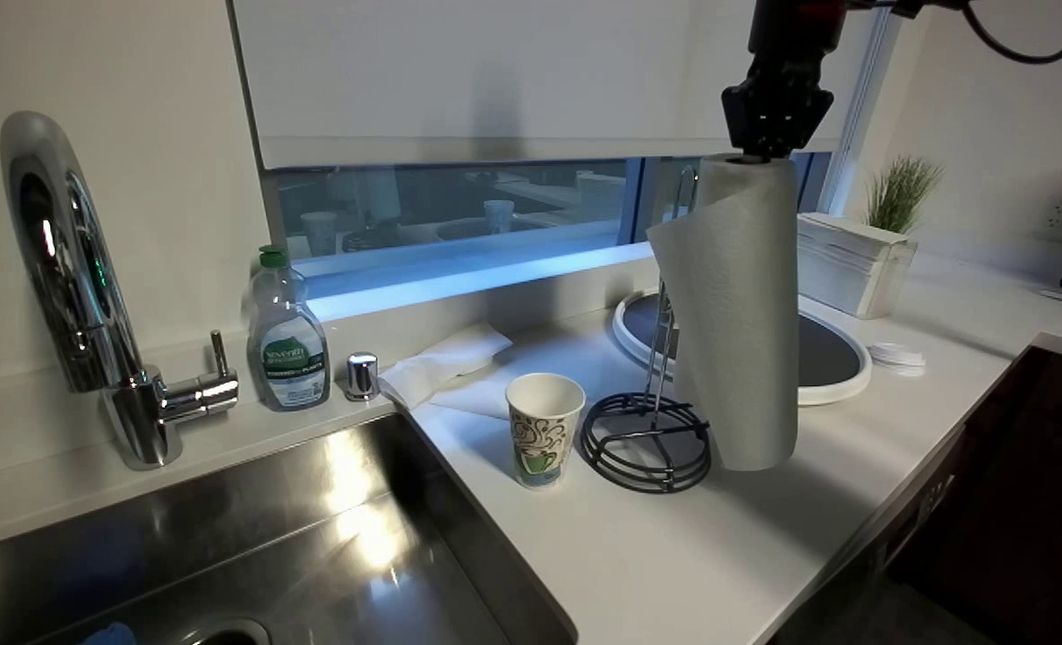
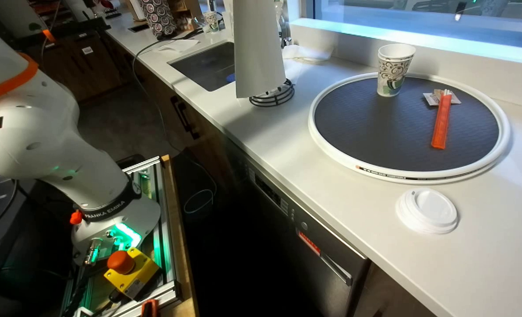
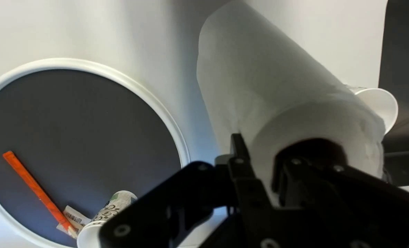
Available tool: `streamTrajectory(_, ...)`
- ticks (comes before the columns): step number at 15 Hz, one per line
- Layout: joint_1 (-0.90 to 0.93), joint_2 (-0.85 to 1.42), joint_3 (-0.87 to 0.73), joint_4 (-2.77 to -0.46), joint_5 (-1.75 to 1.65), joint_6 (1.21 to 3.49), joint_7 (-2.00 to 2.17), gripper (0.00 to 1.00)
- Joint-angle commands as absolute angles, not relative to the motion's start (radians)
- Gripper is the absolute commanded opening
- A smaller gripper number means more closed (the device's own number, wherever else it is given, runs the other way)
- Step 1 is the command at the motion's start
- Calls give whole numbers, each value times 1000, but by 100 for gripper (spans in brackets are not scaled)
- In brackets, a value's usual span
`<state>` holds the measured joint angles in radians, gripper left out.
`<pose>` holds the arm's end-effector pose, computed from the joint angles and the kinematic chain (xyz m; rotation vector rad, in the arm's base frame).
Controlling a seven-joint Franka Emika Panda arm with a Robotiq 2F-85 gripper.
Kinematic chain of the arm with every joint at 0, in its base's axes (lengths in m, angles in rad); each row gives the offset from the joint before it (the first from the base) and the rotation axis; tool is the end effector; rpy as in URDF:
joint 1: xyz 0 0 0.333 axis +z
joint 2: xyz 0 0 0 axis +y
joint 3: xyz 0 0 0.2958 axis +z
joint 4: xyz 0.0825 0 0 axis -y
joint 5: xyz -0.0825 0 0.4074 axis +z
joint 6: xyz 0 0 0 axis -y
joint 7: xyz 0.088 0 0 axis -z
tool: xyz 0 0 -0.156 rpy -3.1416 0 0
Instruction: Put the paper towel roll on the silver holder.
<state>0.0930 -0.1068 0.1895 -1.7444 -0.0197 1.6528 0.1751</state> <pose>0.5312 0.1548 0.5354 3.1012 0.1676 0.0341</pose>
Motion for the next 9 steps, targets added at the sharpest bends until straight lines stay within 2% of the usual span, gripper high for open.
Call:
streamTrajectory(1,118,-104,185,-1783,-8,1675,180,48)
streamTrajectory(7,129,-130,182,-1803,8,1675,176,92)
streamTrajectory(8,129,-139,180,-1805,17,1675,174,99)
streamTrajectory(9,129,-145,178,-1804,23,1673,170,100)
